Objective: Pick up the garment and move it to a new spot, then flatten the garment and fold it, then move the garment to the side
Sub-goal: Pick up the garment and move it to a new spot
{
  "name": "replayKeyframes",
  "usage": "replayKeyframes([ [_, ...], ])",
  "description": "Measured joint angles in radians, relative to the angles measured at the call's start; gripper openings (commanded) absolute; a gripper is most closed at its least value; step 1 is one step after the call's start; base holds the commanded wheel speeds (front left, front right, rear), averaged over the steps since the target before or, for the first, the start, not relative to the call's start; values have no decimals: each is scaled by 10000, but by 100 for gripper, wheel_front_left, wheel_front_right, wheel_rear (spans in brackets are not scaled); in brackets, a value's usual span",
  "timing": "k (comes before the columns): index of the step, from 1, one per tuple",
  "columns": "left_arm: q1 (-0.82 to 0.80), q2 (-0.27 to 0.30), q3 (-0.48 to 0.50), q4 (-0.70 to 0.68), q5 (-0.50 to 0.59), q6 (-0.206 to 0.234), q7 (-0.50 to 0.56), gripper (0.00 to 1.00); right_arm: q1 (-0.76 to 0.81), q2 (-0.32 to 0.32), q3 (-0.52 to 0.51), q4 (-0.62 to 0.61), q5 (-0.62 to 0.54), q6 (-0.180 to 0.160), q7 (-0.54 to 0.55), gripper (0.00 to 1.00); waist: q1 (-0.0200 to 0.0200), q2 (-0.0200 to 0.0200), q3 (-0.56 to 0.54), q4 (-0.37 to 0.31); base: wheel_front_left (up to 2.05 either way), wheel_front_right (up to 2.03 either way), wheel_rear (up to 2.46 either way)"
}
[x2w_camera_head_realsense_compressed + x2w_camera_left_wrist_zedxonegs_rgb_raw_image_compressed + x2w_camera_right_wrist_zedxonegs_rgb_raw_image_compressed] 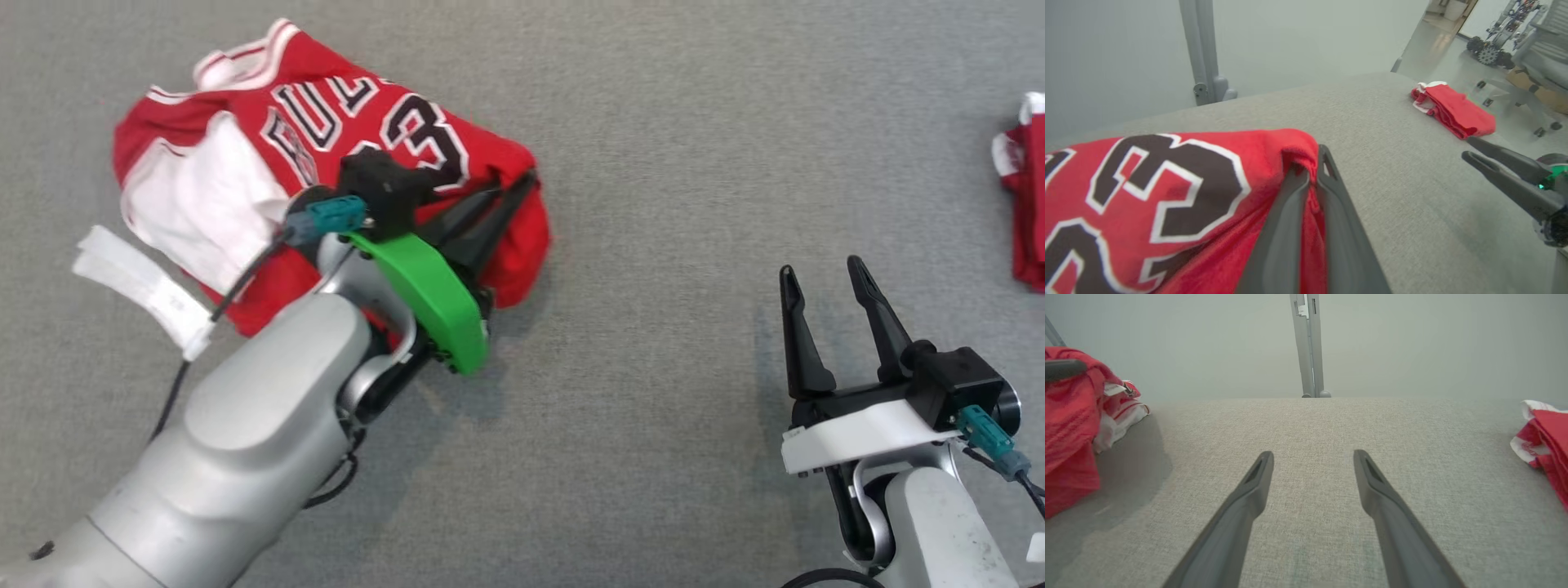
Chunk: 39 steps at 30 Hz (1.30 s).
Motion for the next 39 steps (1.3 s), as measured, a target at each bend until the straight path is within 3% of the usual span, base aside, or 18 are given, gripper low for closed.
replayKeyframes([
  [9, -82, -1676, -349, -1202, -376, 537, 614, 0, 118, -2, -6, 77, 449, -2, 0, 100, 0, 0, -460, -1601, 0, 0, 0],
  [15, -461, -2575, -591, -192, -433, 729, 525, 0, 46, 0, 153, 113, 723, -2, 0, 100, 0, 0, -586, -2730, 0, 0, 0],
  [24, -1174, -2805, -516, 1862, -389, 807, -313, 0, -151, -2, 314, 111, 1181, -2, 0, 100, 0, 0, -430, -3779, 0, 0, 0],
  [28, -1382, -2828, -142, 2230, -961, 834, -1116, 0, -151, -2, 326, 115, 1266, -2, 0, 100, 0, 0, -219, -4030, 0, 0, 0],
  [30, -1379, -2823, 82, 2178, -1653, 978, -1400, 49, -152, 2, 345, 138, 1298, -2, 0, 100, 0, 0, -118, -4097, 0, 0, 0],
  [31, -1383, -2815, 6, 2224, -1733, 1066, -1463, 100, -155, 6, 351, 151, 1304, -2, 0, 100, 0, 0, -77, -4118, 0, 0, 0],
  [39, -1370, -2838, -1298, 2782, -1873, 953, -1373, 100, -252, 4, 232, 221, 1258, -2, 0, 100, 0, 0, -16, -3859, 0, 0, 0],
])
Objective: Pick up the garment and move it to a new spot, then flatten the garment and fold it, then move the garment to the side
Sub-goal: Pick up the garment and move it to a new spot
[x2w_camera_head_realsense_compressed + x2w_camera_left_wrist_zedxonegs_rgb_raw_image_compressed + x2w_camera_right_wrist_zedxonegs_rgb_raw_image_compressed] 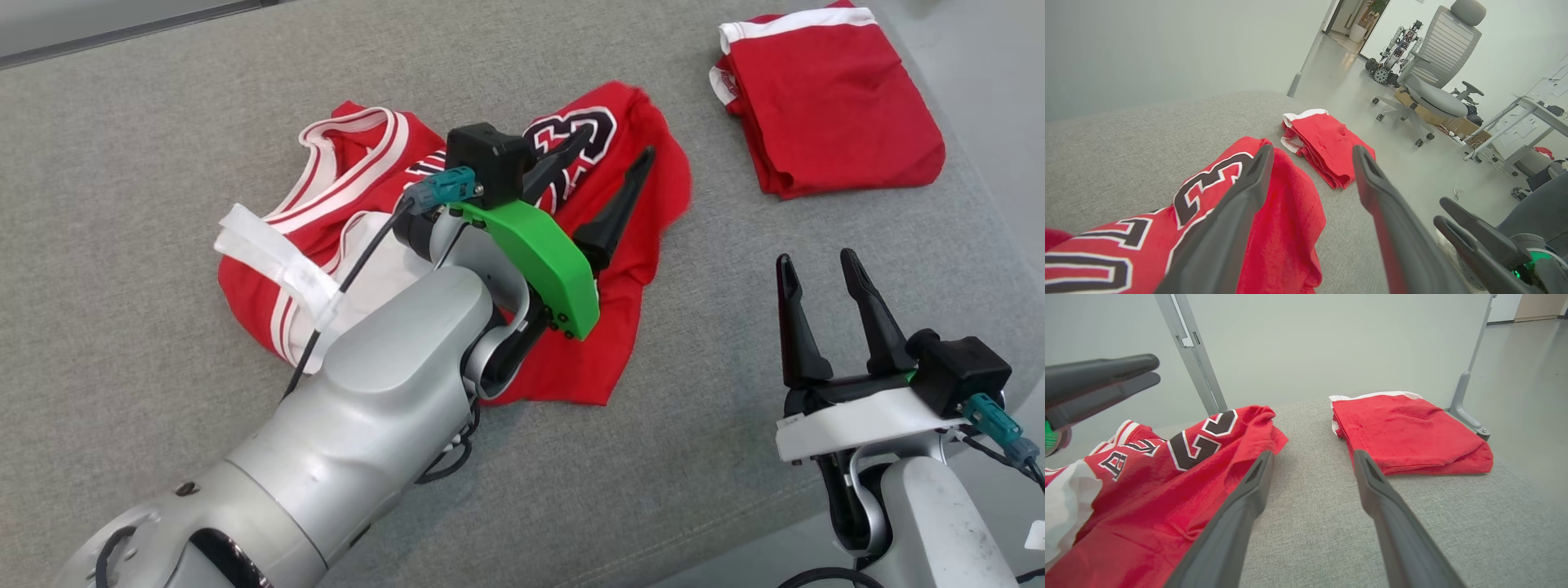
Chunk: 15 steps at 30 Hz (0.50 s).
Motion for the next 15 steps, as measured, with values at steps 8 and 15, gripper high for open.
replayKeyframes([
  [8, 1255, 711, 48, -606, 485, -88, -374, 100, 383, 8, -330, -31, -593, 0, 0, 100, 0, 0, -425, 549, 0, 0, 0],
  [15, 3959, 1787, 2568, -2972, 2207, 782, -422, 100, 1084, 6, -961, -301, -1482, 0, 0, 100, 0, -1, -1045, 1229, 0, 0, 0],
])
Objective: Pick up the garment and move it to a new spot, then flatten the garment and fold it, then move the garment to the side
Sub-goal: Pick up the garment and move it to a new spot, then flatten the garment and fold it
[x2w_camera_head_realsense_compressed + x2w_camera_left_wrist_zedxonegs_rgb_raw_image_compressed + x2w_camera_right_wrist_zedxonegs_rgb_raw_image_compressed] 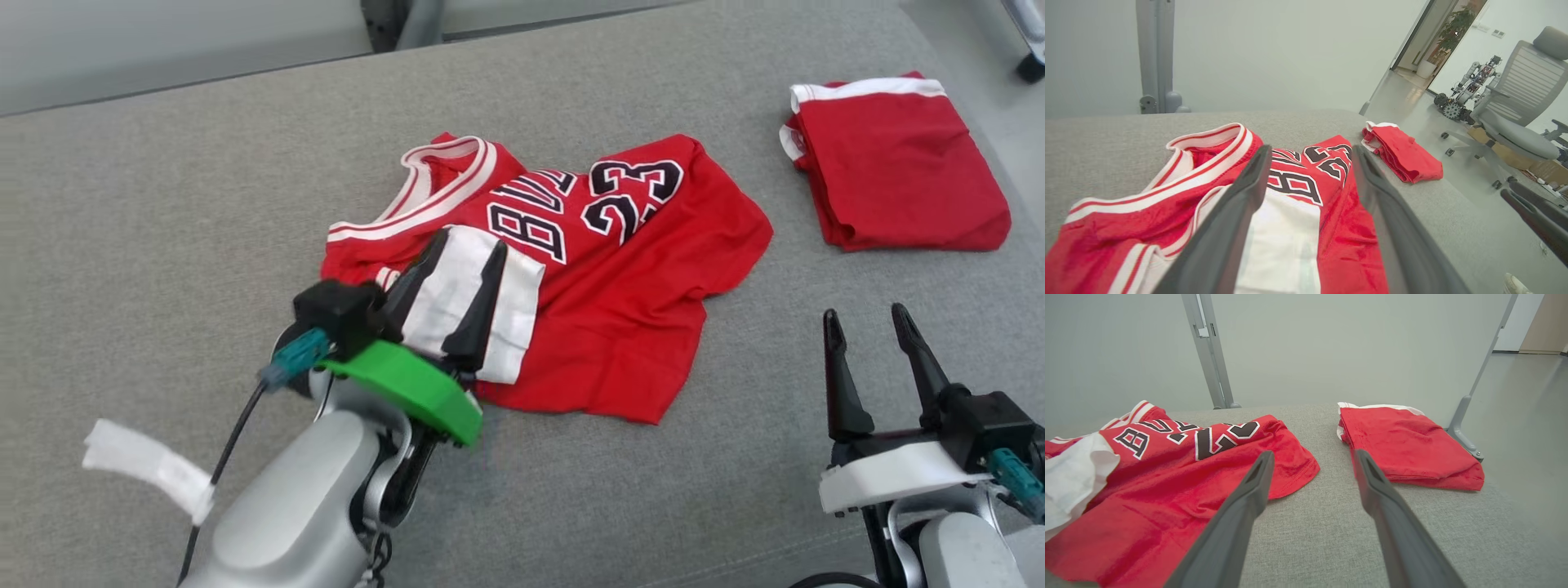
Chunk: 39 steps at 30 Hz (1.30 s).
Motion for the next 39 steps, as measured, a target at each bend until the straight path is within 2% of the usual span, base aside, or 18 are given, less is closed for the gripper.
replayKeyframes([
  [6, 2656, 311, 1879, -1342, 1659, 236, -15, 100, 709, -4, -541, 33, -629, 0, 0, 100, 1, 0, -543, 751, 0, 0, 0],
  [10, 4155, 337, 3049, -1799, 2748, 104, -13, 100, 1046, 0, -819, 163, -897, 0, 0, 100, 0, 0, -914, 1240, 0, 0, 0],
  [14, 5566, 86, 4408, -2153, 3743, -90, -13, 100, 1379, 0, -1127, 205, -997, 0, 0, 100, 0, -1, -1287, 1659, 0, 0, 0],
  [24, 7942, -1064, 7446, -2711, 5306, -1256, -13, 100, 2220, -4, -1459, 456, -892, 0, 0, 100, 0, -1, -2014, 2548, 0, 0, 0],
  [30, 8457, -1465, 8401, -2759, 5862, -1657, -15, 100, 2406, -2, -1442, 410, -583, 0, 0, 100, 0, -1, -2321, 2935, 0, 0, 0],
  [39, 8463, -1680, 8763, -2717, 6117, -1837, -15, 100, 2396, -2, -1239, 272, -541, 0, 0, 100, 0, -1, -2478, 3030, 0, 0, 0],
])
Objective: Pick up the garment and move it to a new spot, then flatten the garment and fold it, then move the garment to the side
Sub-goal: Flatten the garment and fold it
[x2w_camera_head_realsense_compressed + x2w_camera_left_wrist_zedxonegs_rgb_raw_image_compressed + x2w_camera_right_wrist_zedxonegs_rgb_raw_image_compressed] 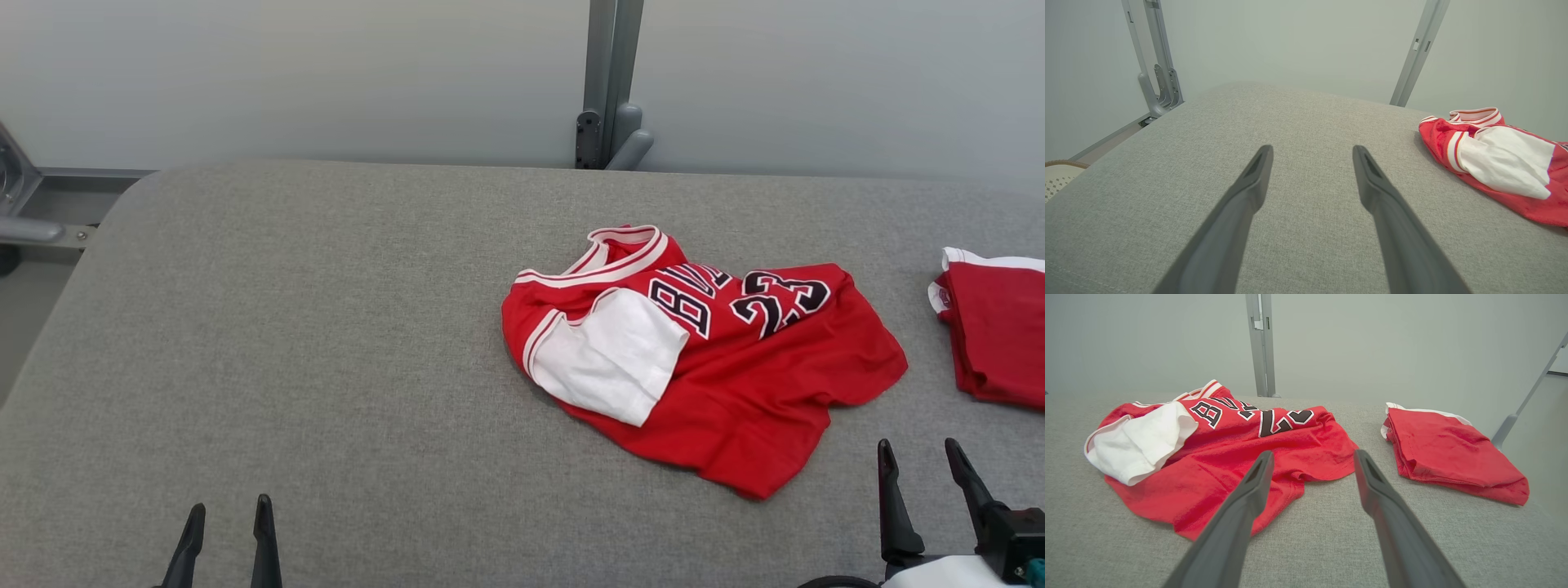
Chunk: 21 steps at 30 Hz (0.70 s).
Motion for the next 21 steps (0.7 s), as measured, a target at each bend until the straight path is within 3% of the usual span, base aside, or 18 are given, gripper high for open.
replayKeyframes([
  [21, -109, 15, -410, -8, -23, -13, 0, 100, -54, 0, 244, -44, 35, 0, 0, 100, 0, 1, 118, -264, 0, 0, 0],
])
